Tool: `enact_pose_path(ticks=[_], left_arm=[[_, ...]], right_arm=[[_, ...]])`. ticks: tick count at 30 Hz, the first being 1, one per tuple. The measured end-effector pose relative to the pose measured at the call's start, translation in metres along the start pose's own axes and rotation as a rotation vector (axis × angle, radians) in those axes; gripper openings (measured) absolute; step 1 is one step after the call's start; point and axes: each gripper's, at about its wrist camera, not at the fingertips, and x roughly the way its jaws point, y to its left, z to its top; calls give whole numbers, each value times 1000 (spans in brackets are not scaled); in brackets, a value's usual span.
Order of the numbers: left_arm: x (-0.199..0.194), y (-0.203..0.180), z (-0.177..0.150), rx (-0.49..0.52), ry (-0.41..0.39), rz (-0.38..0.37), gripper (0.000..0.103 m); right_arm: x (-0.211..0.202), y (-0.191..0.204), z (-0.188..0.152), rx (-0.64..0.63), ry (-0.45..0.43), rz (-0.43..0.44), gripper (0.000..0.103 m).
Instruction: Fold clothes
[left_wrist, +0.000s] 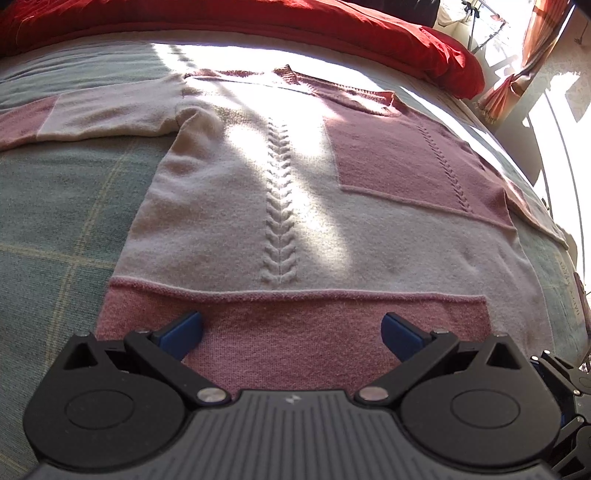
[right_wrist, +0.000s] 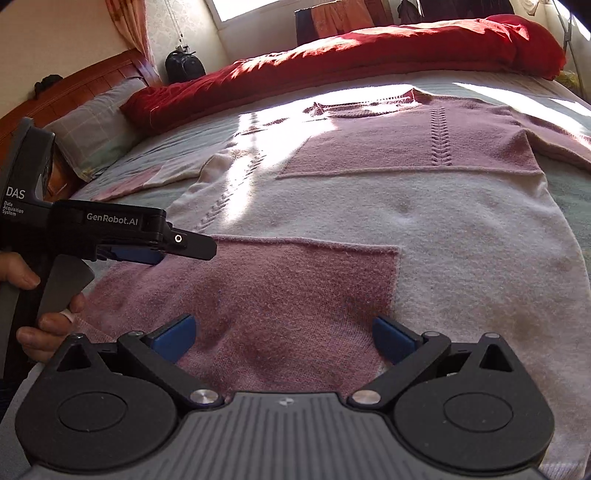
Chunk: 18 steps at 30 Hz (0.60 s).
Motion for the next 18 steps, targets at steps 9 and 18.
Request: enact_pose_path(ticks=[9, 18], left_arm=[[0, -4, -3, 32, -5, 12, 102], [0, 0, -3, 19, -11, -3, 102]], right_arm=[[-23, -20, 20, 116, -121, -14, 103], [-35, -53, 4, 233, -134, -138, 103]])
